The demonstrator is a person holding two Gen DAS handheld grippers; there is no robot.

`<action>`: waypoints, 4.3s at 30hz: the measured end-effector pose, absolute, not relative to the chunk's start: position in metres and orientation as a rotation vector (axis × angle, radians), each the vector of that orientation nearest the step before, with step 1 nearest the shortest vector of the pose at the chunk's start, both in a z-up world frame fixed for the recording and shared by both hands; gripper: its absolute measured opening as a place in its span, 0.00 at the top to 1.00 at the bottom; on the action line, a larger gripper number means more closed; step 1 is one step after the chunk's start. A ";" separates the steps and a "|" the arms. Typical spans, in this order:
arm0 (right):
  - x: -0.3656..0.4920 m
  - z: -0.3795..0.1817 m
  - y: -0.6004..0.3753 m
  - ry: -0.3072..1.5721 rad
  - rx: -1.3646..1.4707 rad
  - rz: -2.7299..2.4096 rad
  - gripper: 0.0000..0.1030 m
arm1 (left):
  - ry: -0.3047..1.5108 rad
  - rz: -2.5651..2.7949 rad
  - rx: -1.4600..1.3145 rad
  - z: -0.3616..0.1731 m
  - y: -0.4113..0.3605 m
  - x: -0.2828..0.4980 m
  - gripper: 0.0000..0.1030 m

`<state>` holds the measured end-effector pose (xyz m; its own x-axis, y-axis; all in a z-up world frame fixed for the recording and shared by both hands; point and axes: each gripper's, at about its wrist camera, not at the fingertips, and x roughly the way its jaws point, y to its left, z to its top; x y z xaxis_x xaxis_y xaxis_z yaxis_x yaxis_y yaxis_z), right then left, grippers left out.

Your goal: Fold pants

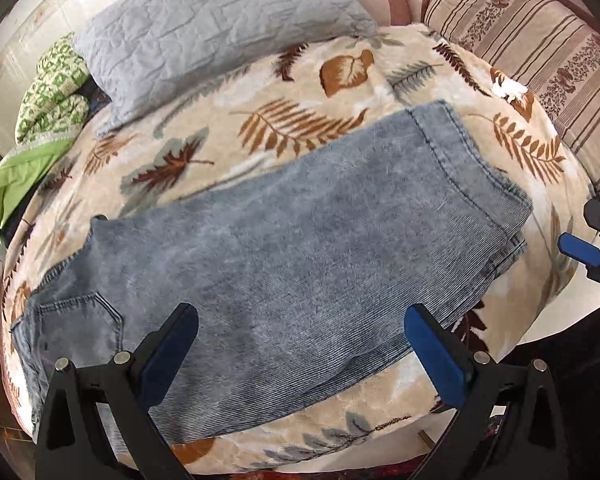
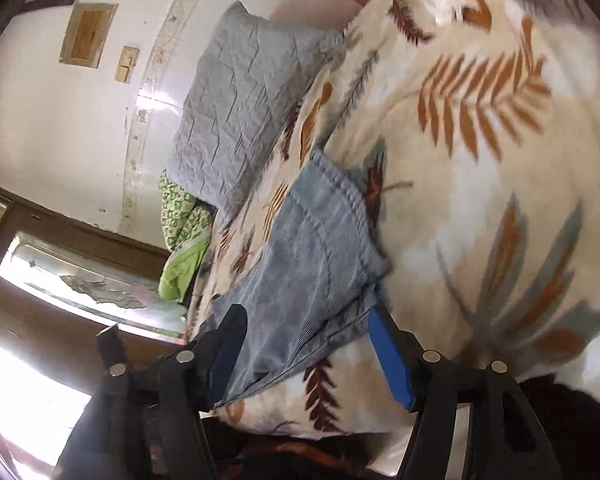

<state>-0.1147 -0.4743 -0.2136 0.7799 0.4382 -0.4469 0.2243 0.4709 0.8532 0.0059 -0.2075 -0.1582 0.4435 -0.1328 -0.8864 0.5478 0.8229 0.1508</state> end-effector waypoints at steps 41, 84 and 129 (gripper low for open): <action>-0.108 -0.222 -0.478 0.708 1.043 -0.097 0.35 | 1.112 -0.576 0.359 -0.171 -0.161 0.014 0.41; -0.012 -0.146 -0.304 0.680 0.645 0.190 0.80 | 1.131 -0.335 0.112 -0.157 -0.023 0.067 0.39; 0.093 -0.231 -0.314 0.935 0.761 0.389 0.39 | 1.183 -0.305 0.238 -0.186 -0.072 0.058 0.23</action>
